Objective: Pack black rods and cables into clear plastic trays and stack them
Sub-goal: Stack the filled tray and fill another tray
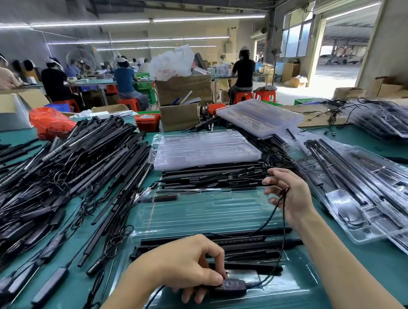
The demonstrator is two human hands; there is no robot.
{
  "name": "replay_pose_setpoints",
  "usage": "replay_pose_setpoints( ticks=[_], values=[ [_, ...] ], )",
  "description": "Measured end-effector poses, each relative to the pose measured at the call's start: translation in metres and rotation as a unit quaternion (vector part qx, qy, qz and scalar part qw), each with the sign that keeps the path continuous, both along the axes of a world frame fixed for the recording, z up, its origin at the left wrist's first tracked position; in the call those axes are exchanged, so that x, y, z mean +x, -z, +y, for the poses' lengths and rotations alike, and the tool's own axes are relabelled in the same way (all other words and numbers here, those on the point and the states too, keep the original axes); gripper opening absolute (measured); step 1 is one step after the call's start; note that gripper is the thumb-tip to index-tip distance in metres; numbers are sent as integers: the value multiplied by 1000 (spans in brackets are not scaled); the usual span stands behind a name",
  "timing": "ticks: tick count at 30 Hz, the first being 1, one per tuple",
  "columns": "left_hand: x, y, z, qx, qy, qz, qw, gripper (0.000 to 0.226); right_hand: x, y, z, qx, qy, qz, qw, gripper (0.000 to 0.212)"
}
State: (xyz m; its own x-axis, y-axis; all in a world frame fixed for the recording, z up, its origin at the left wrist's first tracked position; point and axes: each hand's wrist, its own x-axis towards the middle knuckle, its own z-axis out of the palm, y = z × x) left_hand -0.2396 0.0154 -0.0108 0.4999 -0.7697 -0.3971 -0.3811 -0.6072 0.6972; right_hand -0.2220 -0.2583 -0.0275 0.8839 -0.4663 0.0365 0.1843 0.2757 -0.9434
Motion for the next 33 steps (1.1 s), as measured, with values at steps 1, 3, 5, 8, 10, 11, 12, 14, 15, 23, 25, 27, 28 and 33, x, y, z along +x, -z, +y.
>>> replay_pose_setpoints(
  ticks=[1,3,5,8,10,11,12,14,15,23,25,27,28,33],
  values=[
    [-1,-1,-1,11,-6,-20,1000,10,0,1,1,-12,1,2,1000,10],
    [-3,-3,-2,48,-1,-101,994,12,1,4,2,-29,5,3,1000,17],
    [-4,-4,-2,90,22,-235,968,20,2,6,3,-35,10,1,999,21],
    [-3,-1,-4,82,23,-285,955,25,2,10,5,-38,20,-2,999,23],
    [-2,0,-5,42,24,-224,973,22,2,11,5,-40,22,-4,999,23],
    [-1,2,-5,17,31,-184,982,20,3,11,5,-41,23,-5,999,22],
    [0,4,-5,-10,37,-148,988,20,3,11,5,-42,23,-6,999,22],
    [2,8,-3,-51,36,-125,990,20,3,12,5,-42,22,-6,999,21],
    [2,11,-2,-62,31,-131,989,20,4,12,5,-41,22,-5,999,21],
    [-2,19,-6,-78,44,-211,973,26,4,14,6,-52,23,-4,998,21],
    [0,20,-9,-73,44,-210,974,26,5,14,6,-52,24,-4,998,20],
    [1,21,-11,-74,32,-214,974,19,5,14,6,-53,27,-3,998,21],
    [0,22,-12,-69,26,-220,973,24,5,15,5,-53,28,-4,998,21],
    [4,20,-14,-1,-6,-255,967,77,6,16,7,-56,26,-6,998,21]
  ],
)
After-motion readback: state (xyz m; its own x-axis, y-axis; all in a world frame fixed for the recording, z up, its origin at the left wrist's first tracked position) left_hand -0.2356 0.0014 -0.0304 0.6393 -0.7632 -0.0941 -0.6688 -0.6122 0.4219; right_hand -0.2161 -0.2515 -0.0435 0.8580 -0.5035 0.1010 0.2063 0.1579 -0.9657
